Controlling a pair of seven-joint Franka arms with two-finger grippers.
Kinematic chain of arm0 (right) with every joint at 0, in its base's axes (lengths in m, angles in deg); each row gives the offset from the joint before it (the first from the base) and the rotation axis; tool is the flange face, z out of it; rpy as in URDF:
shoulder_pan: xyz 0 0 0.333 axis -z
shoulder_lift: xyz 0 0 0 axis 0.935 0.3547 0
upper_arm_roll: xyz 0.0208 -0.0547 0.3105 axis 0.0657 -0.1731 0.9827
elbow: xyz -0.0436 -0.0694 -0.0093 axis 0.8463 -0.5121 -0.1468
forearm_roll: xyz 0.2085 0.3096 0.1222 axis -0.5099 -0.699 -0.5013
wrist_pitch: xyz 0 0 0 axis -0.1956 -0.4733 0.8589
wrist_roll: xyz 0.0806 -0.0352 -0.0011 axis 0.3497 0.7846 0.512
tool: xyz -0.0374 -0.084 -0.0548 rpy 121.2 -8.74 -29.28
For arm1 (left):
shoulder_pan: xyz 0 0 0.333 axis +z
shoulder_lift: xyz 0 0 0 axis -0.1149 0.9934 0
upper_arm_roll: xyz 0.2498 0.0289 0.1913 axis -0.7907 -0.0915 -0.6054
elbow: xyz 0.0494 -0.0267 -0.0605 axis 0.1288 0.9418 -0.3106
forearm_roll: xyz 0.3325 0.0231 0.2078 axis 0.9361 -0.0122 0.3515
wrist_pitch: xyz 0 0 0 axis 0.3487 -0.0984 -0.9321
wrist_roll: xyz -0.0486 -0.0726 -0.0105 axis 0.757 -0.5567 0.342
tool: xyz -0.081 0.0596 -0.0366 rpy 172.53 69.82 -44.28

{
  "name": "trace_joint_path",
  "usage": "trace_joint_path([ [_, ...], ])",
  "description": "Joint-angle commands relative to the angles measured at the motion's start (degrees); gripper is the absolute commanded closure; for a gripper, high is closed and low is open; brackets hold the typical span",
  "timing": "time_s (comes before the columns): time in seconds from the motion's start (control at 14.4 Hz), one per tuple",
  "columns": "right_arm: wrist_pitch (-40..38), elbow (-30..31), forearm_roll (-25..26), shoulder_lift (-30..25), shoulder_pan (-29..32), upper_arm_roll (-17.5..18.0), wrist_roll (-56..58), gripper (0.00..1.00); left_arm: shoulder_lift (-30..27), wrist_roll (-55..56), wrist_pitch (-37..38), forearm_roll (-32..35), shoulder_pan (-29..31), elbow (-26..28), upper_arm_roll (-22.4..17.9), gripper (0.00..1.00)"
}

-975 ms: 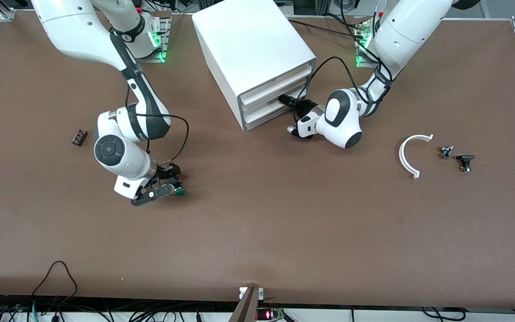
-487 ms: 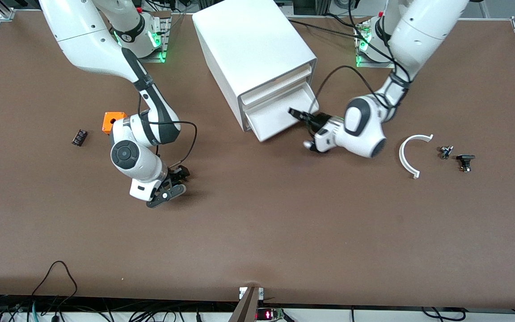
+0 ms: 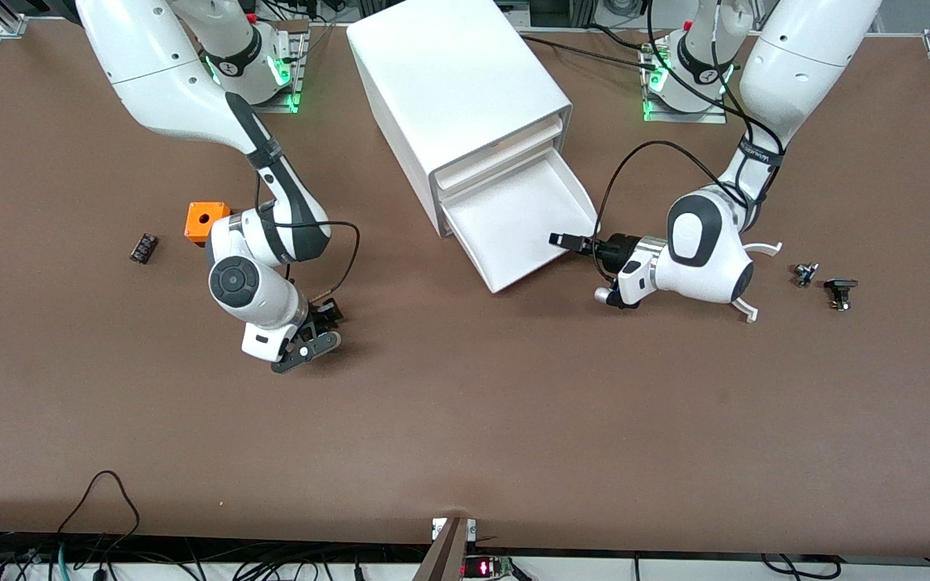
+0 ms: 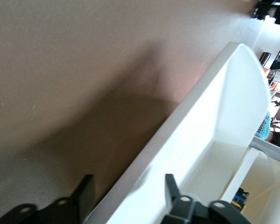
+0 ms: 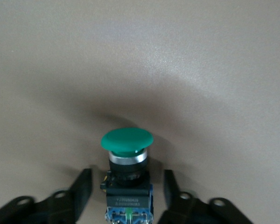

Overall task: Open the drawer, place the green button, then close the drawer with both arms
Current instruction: 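Lift the green button with the right gripper while the left gripper withdraws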

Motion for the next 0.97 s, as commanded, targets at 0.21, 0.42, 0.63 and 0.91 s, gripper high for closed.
trace_joint_path([
  [0.21, 0.70, 0.65, -0.28, 0.07, 0.15, 0.29, 0.85, 0.70, -17.43, -0.42, -3.37, 25.44, 4.47, -3.47, -0.67, 0.00],
  [0.42, 0.87, -0.40, -0.19, -0.19, 0.07, 1.34, 0.85, 0.75, -26.49, -0.33, -4.62, 30.67, 9.92, -3.47, -2.24, 0.00],
  [0.63, 0.79, -3.73, -0.19, -0.63, 0.15, 2.22, 2.07, 0.75, -34.24, 2.46, 10.10, 44.28, 9.93, -7.33, -5.41, 0.00],
  [0.91, 0.00, -10.06, 1.38, -0.63, -0.72, 5.73, 9.36, 0.75, -36.90, 15.73, 19.20, 57.39, 8.80, -10.59, -4.80, 0.00],
])
